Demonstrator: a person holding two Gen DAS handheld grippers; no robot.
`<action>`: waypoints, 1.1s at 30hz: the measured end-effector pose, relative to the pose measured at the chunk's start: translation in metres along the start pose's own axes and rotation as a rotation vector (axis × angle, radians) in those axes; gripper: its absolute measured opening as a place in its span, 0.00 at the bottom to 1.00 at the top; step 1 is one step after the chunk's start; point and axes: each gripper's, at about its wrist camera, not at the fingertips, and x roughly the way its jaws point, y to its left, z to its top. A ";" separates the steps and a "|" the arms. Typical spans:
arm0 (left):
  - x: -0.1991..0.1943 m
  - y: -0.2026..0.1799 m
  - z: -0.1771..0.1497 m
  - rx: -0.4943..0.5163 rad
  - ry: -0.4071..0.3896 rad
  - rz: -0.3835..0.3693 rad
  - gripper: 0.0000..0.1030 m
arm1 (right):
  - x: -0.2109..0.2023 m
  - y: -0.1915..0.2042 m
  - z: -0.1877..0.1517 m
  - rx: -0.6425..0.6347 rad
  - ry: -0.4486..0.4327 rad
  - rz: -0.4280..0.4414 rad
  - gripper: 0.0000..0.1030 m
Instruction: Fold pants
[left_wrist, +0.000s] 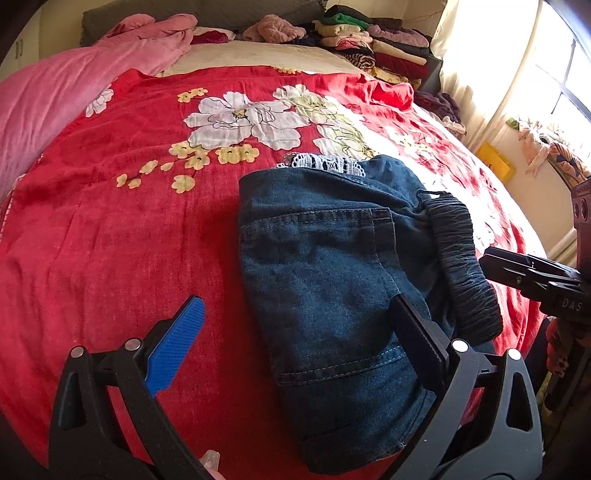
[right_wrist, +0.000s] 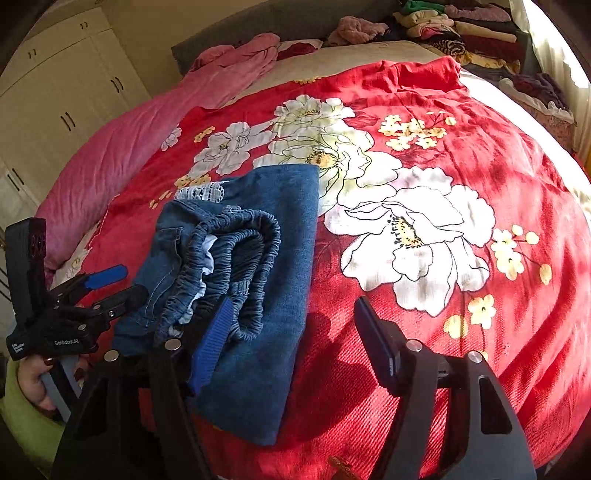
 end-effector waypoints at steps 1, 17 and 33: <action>0.002 0.000 0.000 -0.001 0.003 -0.002 0.91 | 0.003 -0.001 0.002 0.004 0.003 0.008 0.62; 0.026 -0.012 0.006 0.019 0.024 -0.052 0.87 | 0.040 0.004 0.010 -0.034 0.072 0.089 0.55; 0.016 -0.028 0.010 0.069 -0.003 -0.053 0.33 | 0.035 0.030 0.013 -0.142 0.016 0.123 0.23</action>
